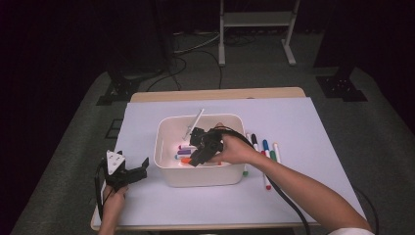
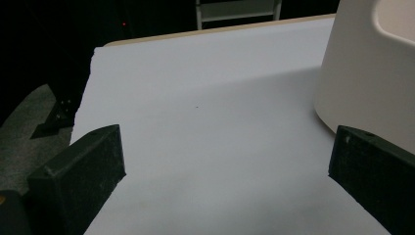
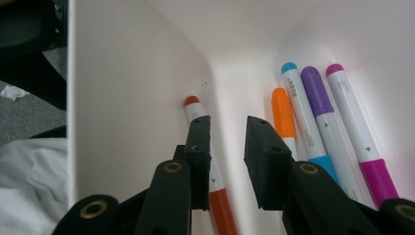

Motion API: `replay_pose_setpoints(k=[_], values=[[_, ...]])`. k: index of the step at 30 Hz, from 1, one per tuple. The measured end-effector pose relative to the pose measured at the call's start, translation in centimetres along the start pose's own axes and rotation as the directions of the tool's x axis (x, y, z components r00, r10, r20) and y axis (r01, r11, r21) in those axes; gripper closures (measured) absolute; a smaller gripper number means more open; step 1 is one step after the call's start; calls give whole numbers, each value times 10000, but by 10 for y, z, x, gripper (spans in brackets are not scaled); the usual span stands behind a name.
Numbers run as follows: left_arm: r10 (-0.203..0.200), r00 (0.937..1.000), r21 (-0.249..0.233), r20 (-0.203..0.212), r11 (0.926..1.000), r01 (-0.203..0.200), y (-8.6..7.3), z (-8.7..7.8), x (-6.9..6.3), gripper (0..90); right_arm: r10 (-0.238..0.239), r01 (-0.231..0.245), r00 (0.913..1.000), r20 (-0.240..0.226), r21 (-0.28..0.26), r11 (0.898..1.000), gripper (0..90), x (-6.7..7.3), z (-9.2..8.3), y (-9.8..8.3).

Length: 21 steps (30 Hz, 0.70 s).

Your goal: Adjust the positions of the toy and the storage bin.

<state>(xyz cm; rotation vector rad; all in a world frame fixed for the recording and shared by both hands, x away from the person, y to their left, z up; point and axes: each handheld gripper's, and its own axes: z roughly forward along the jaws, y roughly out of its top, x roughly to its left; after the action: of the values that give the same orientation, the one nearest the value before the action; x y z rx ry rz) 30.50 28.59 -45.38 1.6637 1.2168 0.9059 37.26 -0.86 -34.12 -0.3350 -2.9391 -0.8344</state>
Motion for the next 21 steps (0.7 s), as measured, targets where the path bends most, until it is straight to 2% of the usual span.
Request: replay_pose_setpoints(k=[9, 14, 21], values=[[-17, 10000, 14, -7, 10000, 17, 0, 0, 0, 0, 195, -184, 9998, 105, -968, 9951, 691, 1, -35, -7], [-19, 10000, 16, -11, 10000, 19, 0, 0, 0, 0, 384, -335, 9988, 305, -1466, 9886, 681, 1, -58, -17], [-20, 10000, 16, -23, 10000, 20, 0, 0, 0, 0, 691, -567, 9958, 608, -1853, 9810, 667, -1, -83, -36]])
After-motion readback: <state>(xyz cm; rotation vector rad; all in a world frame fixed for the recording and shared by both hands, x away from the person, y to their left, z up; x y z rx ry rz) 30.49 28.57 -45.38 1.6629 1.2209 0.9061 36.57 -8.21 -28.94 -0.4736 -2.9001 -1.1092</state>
